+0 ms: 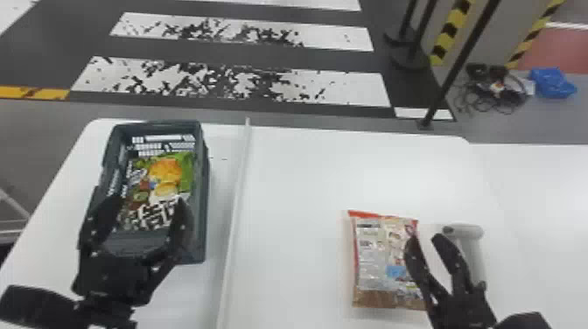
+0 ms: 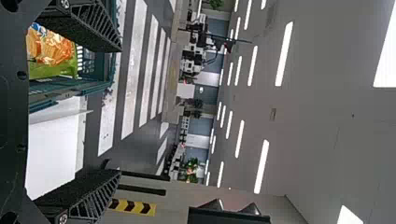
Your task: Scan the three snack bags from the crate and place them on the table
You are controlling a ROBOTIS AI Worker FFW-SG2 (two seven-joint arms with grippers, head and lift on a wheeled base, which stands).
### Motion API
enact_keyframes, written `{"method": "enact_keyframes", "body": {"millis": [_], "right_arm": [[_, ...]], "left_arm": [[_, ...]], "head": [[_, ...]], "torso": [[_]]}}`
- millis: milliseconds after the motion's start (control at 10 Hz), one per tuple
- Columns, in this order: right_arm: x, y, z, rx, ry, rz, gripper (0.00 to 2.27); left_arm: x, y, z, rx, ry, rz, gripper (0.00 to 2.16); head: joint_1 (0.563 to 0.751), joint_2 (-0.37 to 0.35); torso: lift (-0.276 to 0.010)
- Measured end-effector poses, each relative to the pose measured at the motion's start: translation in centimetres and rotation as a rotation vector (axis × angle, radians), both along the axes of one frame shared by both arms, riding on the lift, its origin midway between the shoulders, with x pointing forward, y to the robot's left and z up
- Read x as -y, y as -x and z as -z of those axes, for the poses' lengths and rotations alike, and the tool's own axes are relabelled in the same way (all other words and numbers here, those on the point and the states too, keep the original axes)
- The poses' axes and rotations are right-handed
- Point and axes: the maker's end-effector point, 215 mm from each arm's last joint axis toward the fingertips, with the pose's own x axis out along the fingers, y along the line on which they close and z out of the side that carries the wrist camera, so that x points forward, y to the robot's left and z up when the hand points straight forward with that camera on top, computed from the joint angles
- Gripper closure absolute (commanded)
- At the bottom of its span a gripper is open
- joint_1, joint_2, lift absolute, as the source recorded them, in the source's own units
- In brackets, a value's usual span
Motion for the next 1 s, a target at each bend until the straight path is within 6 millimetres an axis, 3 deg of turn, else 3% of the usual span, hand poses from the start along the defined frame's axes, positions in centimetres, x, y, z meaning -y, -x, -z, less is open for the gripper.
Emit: {"method": "enact_keyframes", "body": {"millis": [100, 500, 700, 1000], "right_arm": [[2.0, 0.1, -0.3, -0.003, 0.022, 0.024, 0.05], [10.5, -0.3, 2.0, -0.091, 0.103, 0.084, 0.09], [13.9, -0.8, 5.2, -0.189, 0.077, 0.090, 0.09], [16.6, -1.5, 9.0, -0.302, 0.035, 0.108, 0.10]], "left_arm": [[0.0, -0.1, 0.2, -0.006, -0.001, 0.001, 0.07], [0.0, 0.0, 0.8, -0.017, -0.005, 0.004, 0.07], [0.3, 0.1, 0.9, -0.019, -0.003, 0.010, 0.07], [0.7, 0.6, 1.3, -0.023, -0.002, 0.019, 0.07]], "head": [[0.695, -0.141], [0.695, -0.267], [0.695, -0.328], [0.695, -0.350]], "torso": [[-0.037], [-0.037], [-0.037], [-0.037]]}}
